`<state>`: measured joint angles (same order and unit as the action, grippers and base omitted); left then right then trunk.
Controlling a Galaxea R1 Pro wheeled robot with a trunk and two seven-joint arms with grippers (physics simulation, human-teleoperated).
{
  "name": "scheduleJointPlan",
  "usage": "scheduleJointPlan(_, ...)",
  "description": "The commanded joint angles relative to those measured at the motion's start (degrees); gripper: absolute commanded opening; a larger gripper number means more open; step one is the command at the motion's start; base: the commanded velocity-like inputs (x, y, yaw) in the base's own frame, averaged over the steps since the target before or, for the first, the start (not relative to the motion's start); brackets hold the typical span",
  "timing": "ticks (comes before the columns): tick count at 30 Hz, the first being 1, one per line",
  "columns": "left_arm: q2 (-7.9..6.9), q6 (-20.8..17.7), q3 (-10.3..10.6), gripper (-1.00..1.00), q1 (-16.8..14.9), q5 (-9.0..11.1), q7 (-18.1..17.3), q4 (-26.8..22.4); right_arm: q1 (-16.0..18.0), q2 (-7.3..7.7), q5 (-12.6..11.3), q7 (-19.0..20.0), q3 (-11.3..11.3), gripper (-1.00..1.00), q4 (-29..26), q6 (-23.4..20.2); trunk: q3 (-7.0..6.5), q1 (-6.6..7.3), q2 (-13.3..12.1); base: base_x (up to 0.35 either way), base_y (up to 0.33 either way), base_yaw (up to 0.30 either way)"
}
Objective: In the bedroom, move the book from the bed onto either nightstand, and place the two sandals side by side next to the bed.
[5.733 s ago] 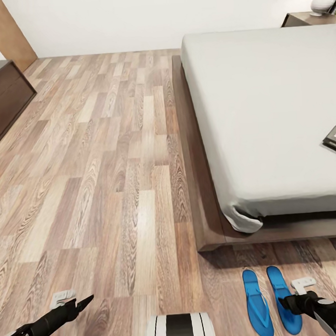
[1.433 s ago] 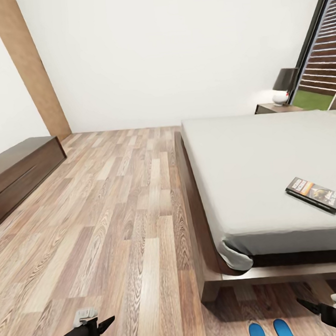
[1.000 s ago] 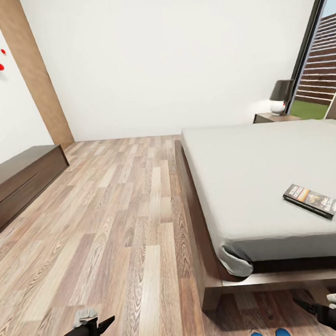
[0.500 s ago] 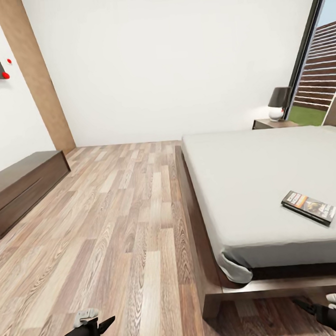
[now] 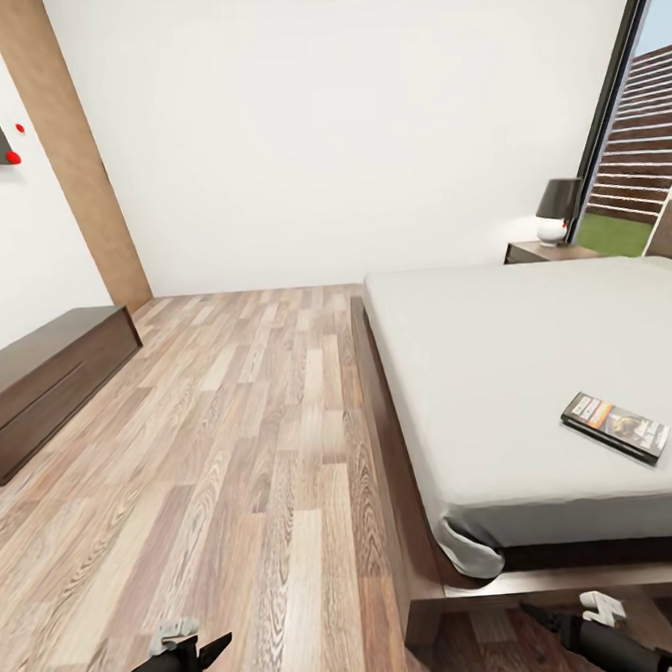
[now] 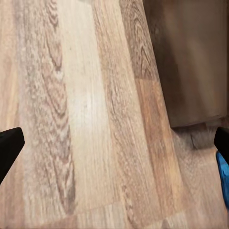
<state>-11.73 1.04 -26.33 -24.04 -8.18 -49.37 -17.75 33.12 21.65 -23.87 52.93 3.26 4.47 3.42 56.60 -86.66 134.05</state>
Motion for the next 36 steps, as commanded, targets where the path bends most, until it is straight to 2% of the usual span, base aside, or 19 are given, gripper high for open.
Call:
scheduleJointPlan(1,0.03,0.1,-0.5,1.00,0.0,-0.6,-0.3,0.0,0.1,-0.34,0.2,-0.4,0.3,1.00,0.3,0.4,-0.13,0.24,-0.4,0.000,0.000,0.000)
scheduleJointPlan(3,0.04,0.1,-0.5,1.00,0.0,-0.6,-0.3,0.0,0.1,-1.26,0.2,-2.1,0.3,1.00,0.3,0.7,-0.49,0.68,-1.2,0.000,0.000,0.000)
scheduleJointPlan(5,0.04,0.1,-0.5,1.00,0.0,-0.6,-0.3,0.0,0.0,-2.27,0.3,-4.5,0.3,1.00,0.3,5.1,-0.85,1.12,-2.0,0.000,0.000,0.000)
scheduleJointPlan(8,0.04,0.1,-0.5,1.00,0.0,-0.6,-0.3,0.0,-0.5,-3.50,0.3,-8.2,0.3,1.00,0.3,14.1,-1.39,1.77,-3.2,0.000,0.000,0.000)
scheduleJointPlan(10,0.03,0.2,-0.6,1.00,-0.1,-0.6,-0.3,0.2,-2.1,-3.79,0.3,-9.6,0.3,1.00,0.3,16.6,-1.75,2.21,-4.0,0.000,0.000,0.000)
scheduleJointPlan(12,-0.12,0.8,-0.7,1.00,-0.1,-0.5,-0.3,1.7,-2.8,-3.88,0.3,-10.1,0.3,1.00,0.3,17.5,-2.11,2.65,-4.8,0.000,0.000,0.000)
scheduleJointPlan(17,-0.34,7.2,-0.7,1.00,0.0,-0.6,0.8,8.3,-3.4,-3.98,0.4,-10.6,0.3,1.00,0.4,18.3,-3.00,3.75,-6.8,0.000,0.000,0.000)
scheduleJointPlan(23,-0.22,7.9,-0.7,1.00,0.0,-0.5,3.4,9.0,-3.5,-4.05,0.4,-10.7,0.3,1.00,0.4,18.4,-4.08,5.07,-9.2,0.000,0.000,0.000)
scheduleJointPlan(29,0.07,8.0,-0.5,1.00,0.0,-0.5,8.4,9.2,-3.5,-4.35,0.4,-10.7,0.3,1.00,0.4,18.4,-5.16,6.39,-11.6,0.000,0.000,0.000)
scheduleJointPlan(36,0.13,8.0,-0.5,1.00,0.0,-0.5,9.6,9.2,-3.5,-4.42,0.4,-10.7,0.3,1.00,0.4,18.4,-6.42,7.92,-14.4,0.000,0.000,0.000)
